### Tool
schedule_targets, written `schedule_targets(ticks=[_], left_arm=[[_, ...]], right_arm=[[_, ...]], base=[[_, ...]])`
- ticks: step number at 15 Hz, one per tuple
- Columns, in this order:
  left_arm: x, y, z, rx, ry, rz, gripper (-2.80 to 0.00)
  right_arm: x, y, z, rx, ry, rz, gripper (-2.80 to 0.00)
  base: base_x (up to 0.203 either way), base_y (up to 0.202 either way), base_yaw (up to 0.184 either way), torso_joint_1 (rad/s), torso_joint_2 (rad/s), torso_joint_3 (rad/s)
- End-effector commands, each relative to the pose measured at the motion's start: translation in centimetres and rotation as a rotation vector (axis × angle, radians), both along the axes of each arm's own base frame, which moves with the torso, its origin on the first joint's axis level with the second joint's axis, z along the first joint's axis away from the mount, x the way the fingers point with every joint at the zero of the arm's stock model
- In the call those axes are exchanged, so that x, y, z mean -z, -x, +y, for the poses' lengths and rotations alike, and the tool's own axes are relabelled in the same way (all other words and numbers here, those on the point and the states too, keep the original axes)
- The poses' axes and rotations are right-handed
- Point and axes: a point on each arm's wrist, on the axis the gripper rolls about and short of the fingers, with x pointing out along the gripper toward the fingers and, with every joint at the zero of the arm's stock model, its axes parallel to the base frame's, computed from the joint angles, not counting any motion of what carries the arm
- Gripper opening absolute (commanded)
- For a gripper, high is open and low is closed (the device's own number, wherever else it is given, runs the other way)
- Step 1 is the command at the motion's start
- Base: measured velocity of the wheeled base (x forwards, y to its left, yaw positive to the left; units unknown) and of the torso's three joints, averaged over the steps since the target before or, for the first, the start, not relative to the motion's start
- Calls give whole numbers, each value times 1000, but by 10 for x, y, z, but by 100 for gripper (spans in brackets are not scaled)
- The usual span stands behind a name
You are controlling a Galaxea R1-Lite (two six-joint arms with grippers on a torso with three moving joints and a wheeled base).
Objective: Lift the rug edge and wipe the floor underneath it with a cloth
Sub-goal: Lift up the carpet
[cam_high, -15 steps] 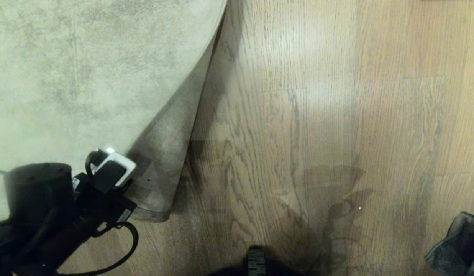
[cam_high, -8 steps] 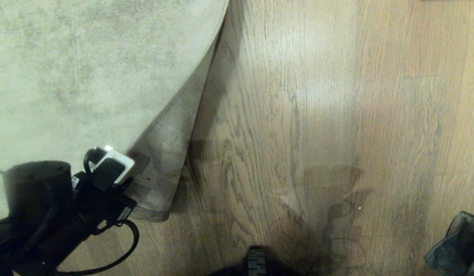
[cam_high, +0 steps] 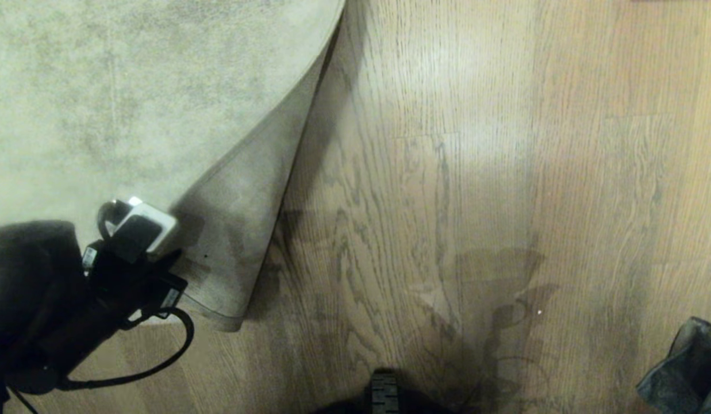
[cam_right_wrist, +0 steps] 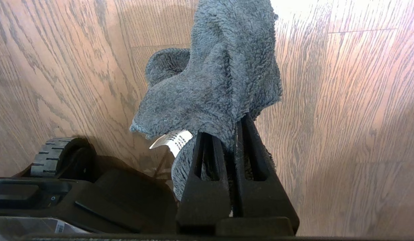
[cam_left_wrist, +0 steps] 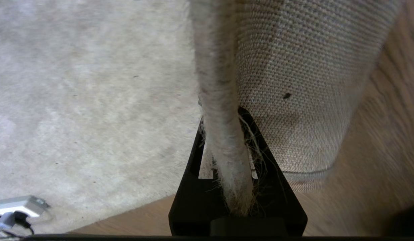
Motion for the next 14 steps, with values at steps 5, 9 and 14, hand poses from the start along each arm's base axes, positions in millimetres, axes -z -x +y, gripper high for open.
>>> schedule_targets(ticks=[5,9,14], left_arm=[[-7,6,8,-36,5,-32,-280],[-6,6,11,-52,4,-31,-280],[-5,5,11,-52,4,-25,-280]], right_arm=[[0,0,0,0,-3,0,-280],[0,0,0,1,0,0,-280],[0,0,0,0,-17,0,-280]], base=[[0,0,0,0,0,0],[0,0,0,0,0,0],[0,0,0,0,0,0]])
